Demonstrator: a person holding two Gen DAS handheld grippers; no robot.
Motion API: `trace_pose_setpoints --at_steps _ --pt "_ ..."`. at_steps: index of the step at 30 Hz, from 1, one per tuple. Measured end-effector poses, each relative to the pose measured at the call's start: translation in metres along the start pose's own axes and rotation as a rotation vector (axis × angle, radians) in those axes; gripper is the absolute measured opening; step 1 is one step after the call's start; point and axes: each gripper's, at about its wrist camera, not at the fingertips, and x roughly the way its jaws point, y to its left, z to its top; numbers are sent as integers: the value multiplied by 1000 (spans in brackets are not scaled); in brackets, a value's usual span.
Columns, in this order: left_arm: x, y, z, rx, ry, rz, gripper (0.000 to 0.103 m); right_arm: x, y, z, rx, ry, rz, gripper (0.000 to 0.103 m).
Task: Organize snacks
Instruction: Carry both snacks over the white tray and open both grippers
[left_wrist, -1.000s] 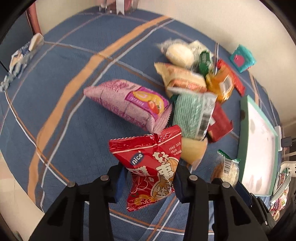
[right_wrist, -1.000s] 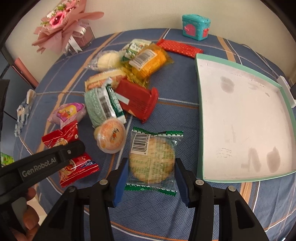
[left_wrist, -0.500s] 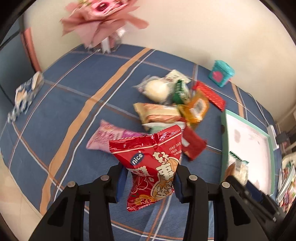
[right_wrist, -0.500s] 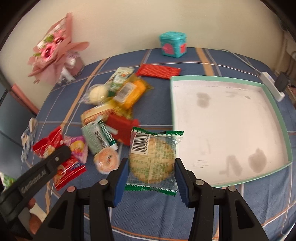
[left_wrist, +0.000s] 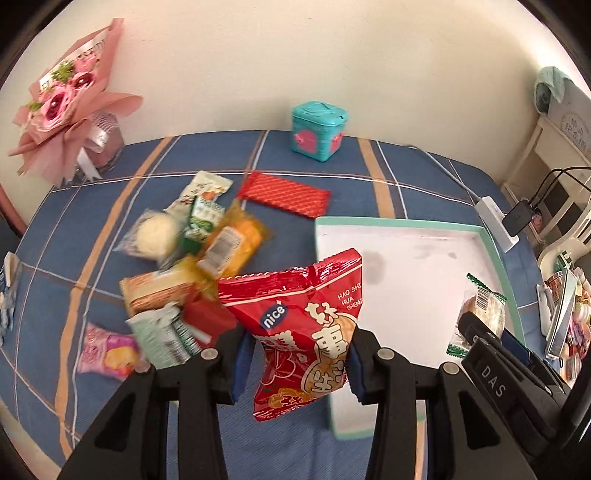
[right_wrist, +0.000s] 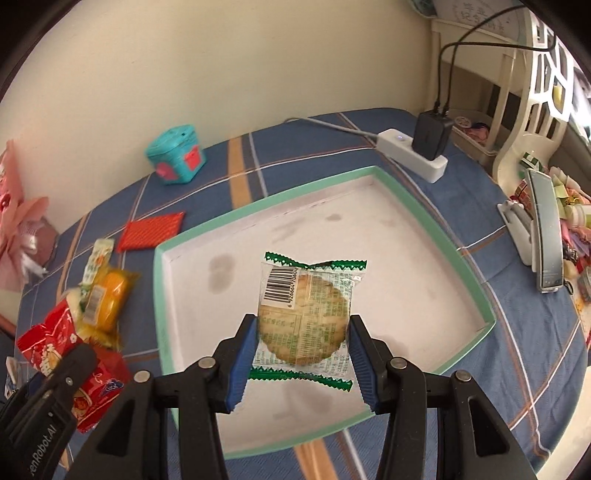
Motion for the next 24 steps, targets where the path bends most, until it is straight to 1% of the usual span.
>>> trace_pose_setpoints --at_steps 4,8,11,13,17,24 --pt "21 -17 11 16 10 -22 45 13 -12 15 11 -9 -40 52" --pt "42 -28 21 34 13 -25 45 30 -15 32 12 -25 -55 52" --pt "53 -35 29 51 9 -25 45 40 -14 43 1 -41 -82 52" --pt "61 -40 34 64 4 -20 45 50 -15 49 8 -34 -88 52" --pt "73 -48 41 82 -2 -39 45 69 -15 55 -6 -25 -120 52" --pt "91 -61 43 124 -6 -57 45 90 -17 58 4 -3 -116 52"
